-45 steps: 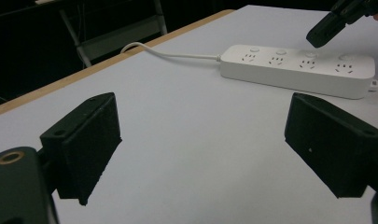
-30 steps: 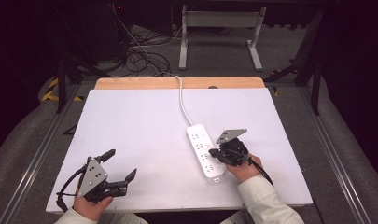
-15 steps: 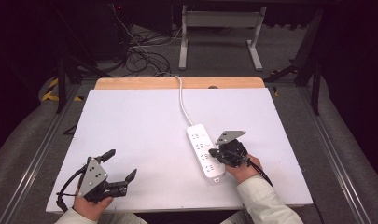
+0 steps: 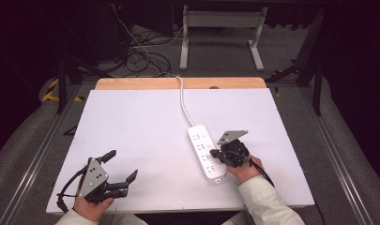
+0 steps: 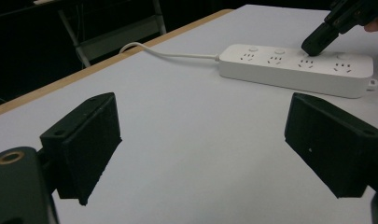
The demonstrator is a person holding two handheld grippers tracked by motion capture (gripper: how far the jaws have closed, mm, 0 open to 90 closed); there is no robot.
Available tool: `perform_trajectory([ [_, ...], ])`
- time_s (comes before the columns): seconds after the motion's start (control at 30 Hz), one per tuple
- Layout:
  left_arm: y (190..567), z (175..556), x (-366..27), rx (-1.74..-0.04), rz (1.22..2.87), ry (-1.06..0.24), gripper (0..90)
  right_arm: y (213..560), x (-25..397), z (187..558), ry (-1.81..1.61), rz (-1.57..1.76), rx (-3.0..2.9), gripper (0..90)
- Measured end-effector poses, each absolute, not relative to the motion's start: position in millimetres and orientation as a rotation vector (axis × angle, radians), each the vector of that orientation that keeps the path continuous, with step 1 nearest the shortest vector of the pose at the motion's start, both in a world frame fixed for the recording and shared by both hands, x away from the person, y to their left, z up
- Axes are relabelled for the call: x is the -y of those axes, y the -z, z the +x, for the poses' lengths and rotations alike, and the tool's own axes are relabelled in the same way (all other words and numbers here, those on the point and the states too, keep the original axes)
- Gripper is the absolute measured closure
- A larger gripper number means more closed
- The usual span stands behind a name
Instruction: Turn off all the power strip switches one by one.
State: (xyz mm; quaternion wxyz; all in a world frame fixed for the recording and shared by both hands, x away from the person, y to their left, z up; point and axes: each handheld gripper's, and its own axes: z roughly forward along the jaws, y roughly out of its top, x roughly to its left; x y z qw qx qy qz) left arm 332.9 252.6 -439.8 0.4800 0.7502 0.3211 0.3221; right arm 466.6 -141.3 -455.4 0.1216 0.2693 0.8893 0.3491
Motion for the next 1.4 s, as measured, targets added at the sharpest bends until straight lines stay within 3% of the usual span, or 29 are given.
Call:
perform_trajectory([
  [1.0, 439.6, 332.2, -252.7, -0.787, 1.828, -0.789, 11.2, 458.7, 139.9, 462.4, -1.045, 0.784, -2.550, 90.0],
  [1.2, 440.0, 334.0, -253.8, -0.791, 1.832, -0.788, 11.1, 430.6, 145.6, 453.2, -1.192, 0.738, -2.477, 90.0],
  [1.4, 439.7, 332.8, -253.2, -0.788, 1.827, -0.789, 11.1, 423.8, 145.0, 444.9, -1.188, 0.702, -2.489, 90.0],
])
